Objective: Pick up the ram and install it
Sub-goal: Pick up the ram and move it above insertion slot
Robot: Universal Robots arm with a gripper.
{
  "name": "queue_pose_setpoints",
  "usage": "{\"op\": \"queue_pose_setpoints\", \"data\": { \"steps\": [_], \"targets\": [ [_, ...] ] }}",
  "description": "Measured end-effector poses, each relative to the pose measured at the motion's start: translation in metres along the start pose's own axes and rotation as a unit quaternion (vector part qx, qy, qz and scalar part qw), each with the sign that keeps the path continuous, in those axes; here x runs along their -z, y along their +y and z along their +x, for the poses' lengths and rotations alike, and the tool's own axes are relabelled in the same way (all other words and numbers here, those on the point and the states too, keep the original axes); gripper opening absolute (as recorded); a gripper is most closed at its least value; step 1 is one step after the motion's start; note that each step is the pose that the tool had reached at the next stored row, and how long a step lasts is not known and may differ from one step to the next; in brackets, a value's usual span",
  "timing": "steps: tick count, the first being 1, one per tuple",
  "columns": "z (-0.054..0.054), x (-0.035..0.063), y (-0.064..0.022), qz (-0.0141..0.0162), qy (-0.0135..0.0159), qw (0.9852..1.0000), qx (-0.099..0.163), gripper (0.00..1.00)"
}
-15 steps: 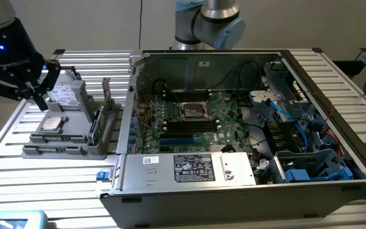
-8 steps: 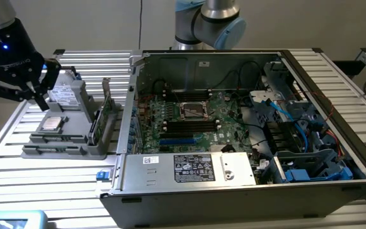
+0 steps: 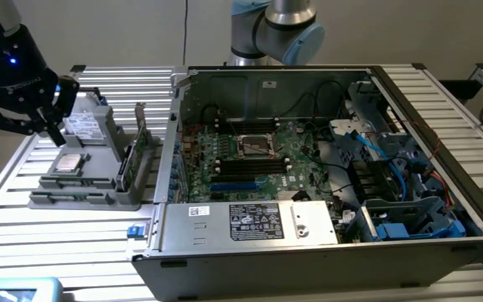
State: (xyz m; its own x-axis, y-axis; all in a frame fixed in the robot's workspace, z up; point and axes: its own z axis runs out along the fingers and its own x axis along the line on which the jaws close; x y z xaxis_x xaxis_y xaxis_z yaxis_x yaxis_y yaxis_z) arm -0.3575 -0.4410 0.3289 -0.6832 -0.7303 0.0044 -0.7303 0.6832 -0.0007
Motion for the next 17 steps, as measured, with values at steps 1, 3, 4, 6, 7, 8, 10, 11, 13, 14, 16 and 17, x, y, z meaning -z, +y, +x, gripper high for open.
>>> {"op": "queue_pose_setpoints", "data": {
  "steps": [1,3,4,6,7,8,10,11,13,14,16,17],
  "targets": [
    [0.0,-0.0001,0.0,0.0,-0.0001,1.0,0.009,0.11],
    [0.0,-0.0002,0.0,-0.0001,-0.0003,0.9996,0.028,0.11],
    [0.0,-0.0003,0.0,-0.0001,-0.0003,0.9993,0.037,0.11],
    [0.0,-0.0004,0.0001,-0.0002,-0.0005,0.9985,0.055,0.11],
    [-0.0001,-0.0005,0.0001,-0.0002,-0.0005,0.998,0.064,0.11],
    [-0.0001,-0.0006,0.0001,-0.0002,-0.0006,0.9973,0.073,0.11],
    [-0.0001,-0.0008,0.0002,-0.0002,-0.0008,0.996,0.09,0.11],
    [-0.0002,-0.0009,0.0003,-0.0002,-0.0009,0.9952,0.098,0.11],
    [-0.0003,-0.001,0.0003,-0.0002,-0.001,0.9934,0.115,0.11],
    [-0.0003,-0.001,0.0004,-0.0002,-0.001,0.9924,0.123,0.11],
    [-0.0004,-0.0011,0.0005,-0.0003,-0.0011,0.9902,0.14,0.11],
    [-0.0005,-0.0011,0.0005,-0.0003,-0.0011,0.9889,0.149,0.11]
  ]
}}
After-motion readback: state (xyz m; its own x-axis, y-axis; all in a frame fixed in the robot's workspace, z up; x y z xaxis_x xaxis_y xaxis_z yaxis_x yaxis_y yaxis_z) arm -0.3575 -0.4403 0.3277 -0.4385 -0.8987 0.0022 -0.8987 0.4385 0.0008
